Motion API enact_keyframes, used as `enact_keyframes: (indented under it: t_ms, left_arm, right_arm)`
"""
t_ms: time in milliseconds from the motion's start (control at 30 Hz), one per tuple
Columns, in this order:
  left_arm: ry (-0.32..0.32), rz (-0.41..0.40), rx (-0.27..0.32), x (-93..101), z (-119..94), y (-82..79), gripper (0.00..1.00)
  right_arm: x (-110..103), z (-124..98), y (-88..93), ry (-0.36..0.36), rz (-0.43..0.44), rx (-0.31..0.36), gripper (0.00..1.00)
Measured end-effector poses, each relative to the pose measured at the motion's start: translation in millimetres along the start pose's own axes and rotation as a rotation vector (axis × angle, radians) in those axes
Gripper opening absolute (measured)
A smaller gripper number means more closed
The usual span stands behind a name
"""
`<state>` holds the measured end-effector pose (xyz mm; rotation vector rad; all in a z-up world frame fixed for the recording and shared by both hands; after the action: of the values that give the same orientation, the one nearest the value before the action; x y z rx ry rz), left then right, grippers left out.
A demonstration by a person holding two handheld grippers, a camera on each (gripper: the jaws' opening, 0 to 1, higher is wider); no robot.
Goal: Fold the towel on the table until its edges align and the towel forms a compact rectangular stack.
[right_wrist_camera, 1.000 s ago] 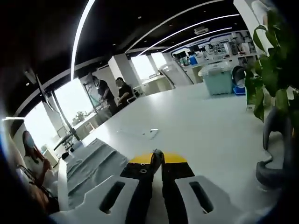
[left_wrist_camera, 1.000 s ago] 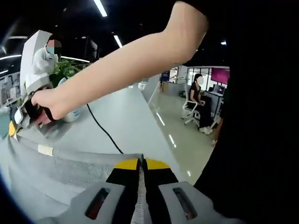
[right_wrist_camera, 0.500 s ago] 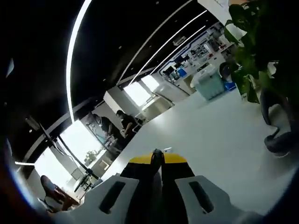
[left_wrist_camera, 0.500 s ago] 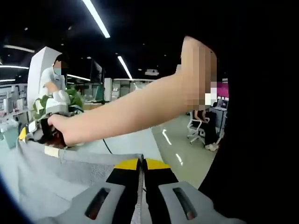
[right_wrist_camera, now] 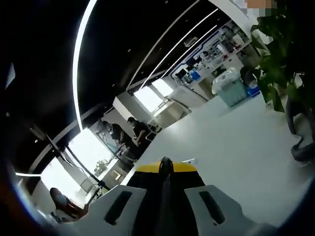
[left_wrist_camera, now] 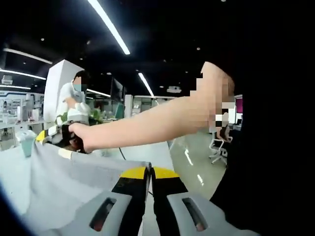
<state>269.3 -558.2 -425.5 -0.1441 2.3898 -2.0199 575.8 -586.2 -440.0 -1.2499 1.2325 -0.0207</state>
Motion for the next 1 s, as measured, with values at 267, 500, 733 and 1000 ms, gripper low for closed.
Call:
enact_keyframes:
  t_ms: [267, 500, 733, 1000]
  left_arm:
    - [-0.052, -0.035, 0.021, -1.9, -47, -1.2, 0.03]
    - [-0.062, -0.069, 0.040, -8.8, -91, -2.7, 0.03]
    - [-0.065, -0.090, 0.059, -12.2, -126, -1.6, 0.03]
    - [-0.067, -0.125, 0.062, -12.2, -158, 4.4, 0.03]
  right_arm:
    - [-26, 14, 6.7, -0.008, 0.040, 0.020, 0.02]
    - [-54, 36, 14.6, -0.013, 0.045, 0.015, 0.02]
    - [-83, 63, 22.5, -0.020, 0.017, -0.005, 0.02]
    - [-100, 81, 37.2, -0.029, 0.030, -0.020, 0.02]
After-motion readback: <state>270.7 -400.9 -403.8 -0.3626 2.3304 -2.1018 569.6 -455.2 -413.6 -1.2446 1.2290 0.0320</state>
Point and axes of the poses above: the point that each gripper's makers call its tool centre point, and the gripper's own axes: z roughly forward along the fingers, x roughly to its right, y roughly out of its underside, the point moved 1 cm from there along -z, roughly backward along the fingers, and after that the axes turned 7 degrees about -x, right-handed, at the moved point
